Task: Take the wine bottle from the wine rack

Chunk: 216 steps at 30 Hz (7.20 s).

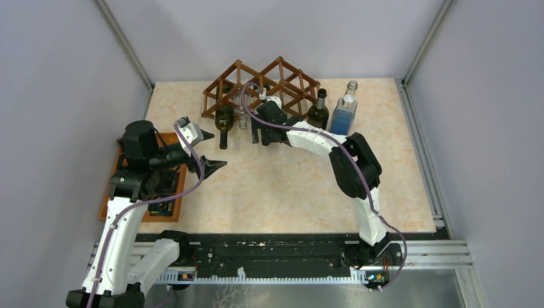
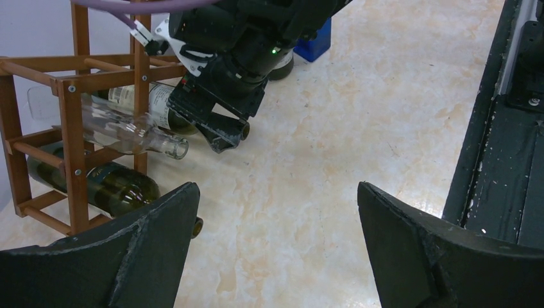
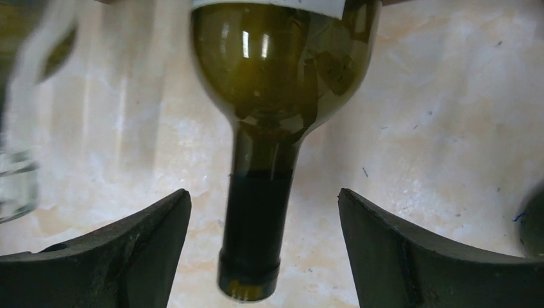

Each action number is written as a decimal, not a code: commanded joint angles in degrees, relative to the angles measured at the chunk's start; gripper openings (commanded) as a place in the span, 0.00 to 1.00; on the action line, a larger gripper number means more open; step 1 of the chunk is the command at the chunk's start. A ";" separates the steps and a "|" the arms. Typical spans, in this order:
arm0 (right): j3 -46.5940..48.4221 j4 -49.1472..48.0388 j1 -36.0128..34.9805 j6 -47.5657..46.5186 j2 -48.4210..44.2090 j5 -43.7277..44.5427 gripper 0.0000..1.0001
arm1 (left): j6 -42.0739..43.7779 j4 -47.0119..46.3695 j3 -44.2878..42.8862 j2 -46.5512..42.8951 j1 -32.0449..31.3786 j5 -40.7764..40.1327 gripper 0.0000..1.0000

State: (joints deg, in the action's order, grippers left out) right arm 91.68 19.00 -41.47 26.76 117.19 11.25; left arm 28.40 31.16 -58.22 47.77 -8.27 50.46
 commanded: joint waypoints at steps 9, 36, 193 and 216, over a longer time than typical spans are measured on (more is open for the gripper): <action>7.06 -2.73 2.61 1.18 5.84 0.65 0.76 | 1.40 0.61 0.39 -0.76 -0.24 0.43 0.99; 8.18 -4.89 3.70 4.40 6.91 -3.78 0.22 | 2.53 0.76 1.44 -1.16 -0.25 -0.07 0.99; -10.03 10.46 -16.52 2.32 -32.99 -29.57 0.96 | 69.33 14.28 14.88 -7.26 -4.38 -10.37 0.00; -22.40 -7.08 -12.75 10.36 -46.61 -12.76 0.98 | 27.51 9.77 5.83 -0.64 -4.39 -0.03 0.00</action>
State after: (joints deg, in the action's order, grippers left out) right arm 70.02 18.76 -53.95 34.87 73.10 -4.12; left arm 63.61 46.61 -49.10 47.72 -12.29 45.06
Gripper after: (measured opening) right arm 0.985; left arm 0.834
